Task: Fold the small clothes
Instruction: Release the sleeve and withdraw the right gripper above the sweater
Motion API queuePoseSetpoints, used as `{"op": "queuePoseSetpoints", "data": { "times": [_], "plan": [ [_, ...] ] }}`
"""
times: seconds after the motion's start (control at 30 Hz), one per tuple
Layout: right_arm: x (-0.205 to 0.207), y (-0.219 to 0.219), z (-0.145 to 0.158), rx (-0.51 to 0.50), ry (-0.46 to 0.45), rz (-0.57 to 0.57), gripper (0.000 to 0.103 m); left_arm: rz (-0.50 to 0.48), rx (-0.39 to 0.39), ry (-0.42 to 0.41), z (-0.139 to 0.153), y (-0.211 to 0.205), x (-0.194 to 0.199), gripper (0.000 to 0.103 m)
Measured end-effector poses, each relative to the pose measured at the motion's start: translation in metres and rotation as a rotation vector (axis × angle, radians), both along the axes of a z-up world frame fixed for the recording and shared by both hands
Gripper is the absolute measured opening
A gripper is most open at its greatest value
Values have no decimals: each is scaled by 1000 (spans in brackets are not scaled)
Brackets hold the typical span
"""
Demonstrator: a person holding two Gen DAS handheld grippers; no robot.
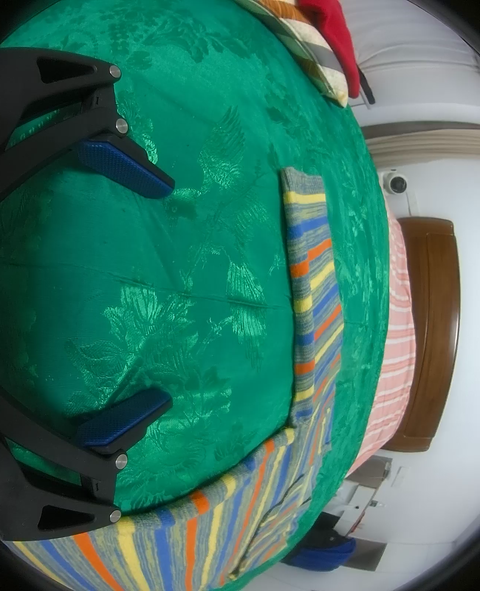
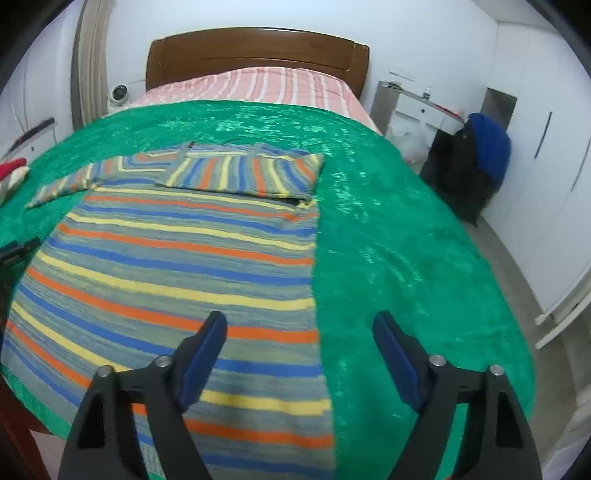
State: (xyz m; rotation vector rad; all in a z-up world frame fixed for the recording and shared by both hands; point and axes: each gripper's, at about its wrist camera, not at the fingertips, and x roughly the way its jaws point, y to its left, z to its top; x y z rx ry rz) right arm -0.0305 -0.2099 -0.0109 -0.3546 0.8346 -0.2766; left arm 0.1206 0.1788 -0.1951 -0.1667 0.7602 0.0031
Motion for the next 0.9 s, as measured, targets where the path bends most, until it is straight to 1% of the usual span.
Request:
{"op": "queuePoseSetpoints", "data": {
  "times": [0.17, 0.43, 0.7, 0.9],
  "plan": [
    [-8, -3, 8, -30, 12, -46, 86, 0, -2, -1, 0, 0, 0, 103],
    [-7, -5, 11, -89, 13, -101, 86, 0, -2, -1, 0, 0, 0, 103],
    [-11, 0, 21, -98, 6, -107, 86, 0, -2, -1, 0, 0, 0, 103],
    [-12, -1, 23, -110, 5, -121, 86, 0, -3, 0, 0, 0, 0, 103]
  ]
}}
